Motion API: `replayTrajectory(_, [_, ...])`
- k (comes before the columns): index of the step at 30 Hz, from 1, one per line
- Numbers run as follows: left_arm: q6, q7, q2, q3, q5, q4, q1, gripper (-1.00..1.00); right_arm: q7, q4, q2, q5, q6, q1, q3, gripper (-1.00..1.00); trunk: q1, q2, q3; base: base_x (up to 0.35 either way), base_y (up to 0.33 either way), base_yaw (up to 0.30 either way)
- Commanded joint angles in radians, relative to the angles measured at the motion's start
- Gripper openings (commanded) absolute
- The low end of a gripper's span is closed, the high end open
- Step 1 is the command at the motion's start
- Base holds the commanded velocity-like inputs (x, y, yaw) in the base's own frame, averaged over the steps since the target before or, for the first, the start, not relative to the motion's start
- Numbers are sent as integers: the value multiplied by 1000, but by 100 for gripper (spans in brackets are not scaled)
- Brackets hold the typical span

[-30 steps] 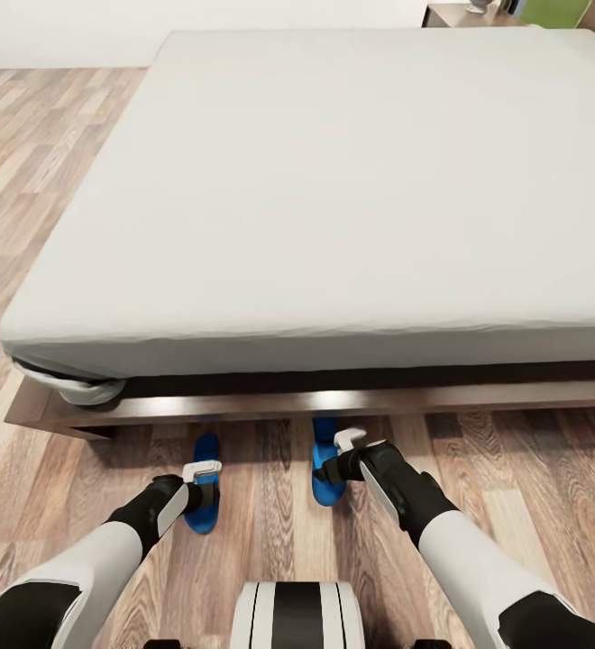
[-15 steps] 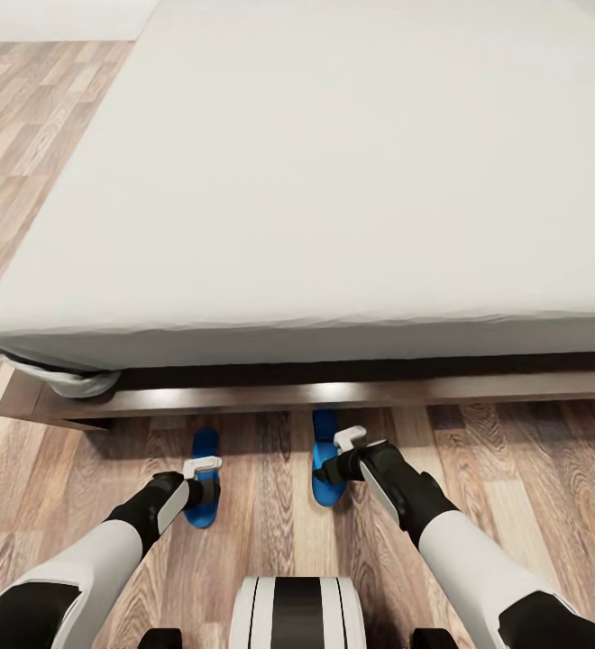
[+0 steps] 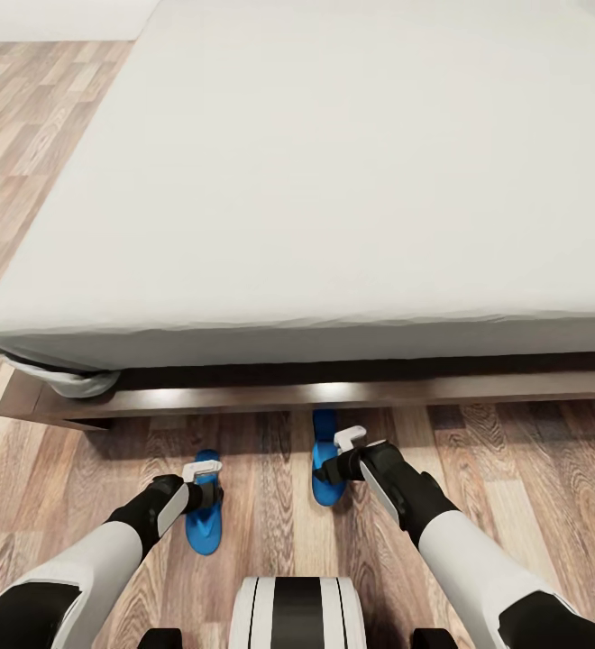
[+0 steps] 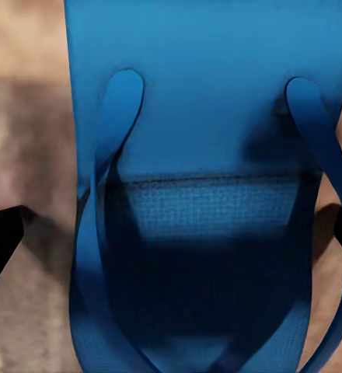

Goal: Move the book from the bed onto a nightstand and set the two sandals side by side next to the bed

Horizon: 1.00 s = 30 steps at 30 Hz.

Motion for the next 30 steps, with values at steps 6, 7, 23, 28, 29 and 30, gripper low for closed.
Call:
replayTrajectory(6, [1, 0, 0, 0, 0, 0, 0, 100, 0, 0, 0, 0, 0, 0, 0, -100, 0, 0, 4, 0, 0, 0])
replayTrajectory(7, [1, 0, 0, 0, 0, 0, 0, 100, 0, -1, 0, 0, 0, 1, 0, -100, -1, 0, 8, 0, 0, 0])
replayTrajectory(23, [2, -1, 0, -2, 0, 0, 0, 100, 0, 0, 0, 0, 0, 1, 0, -100, -8, 4, 70, 0, 0, 0])
replayTrajectory(28, [3, 0, 0, -2, 0, 0, 0, 100, 0, 0, 0, 0, 0, 0, 0, -100, -10, 5, 89, 0, 0, 0])
replayTrajectory(29, [3, 0, 0, -2, 0, 0, 0, 100, 0, 0, 0, 0, 0, 0, 0, -100, -11, 6, 93, 0, 0, 0])
replayTrajectory(30, [3, 0, 0, -2, 0, 0, 0, 100, 0, 0, 0, 0, 0, 0, 0, -100, -11, 6, 97, -63, 0, 0])
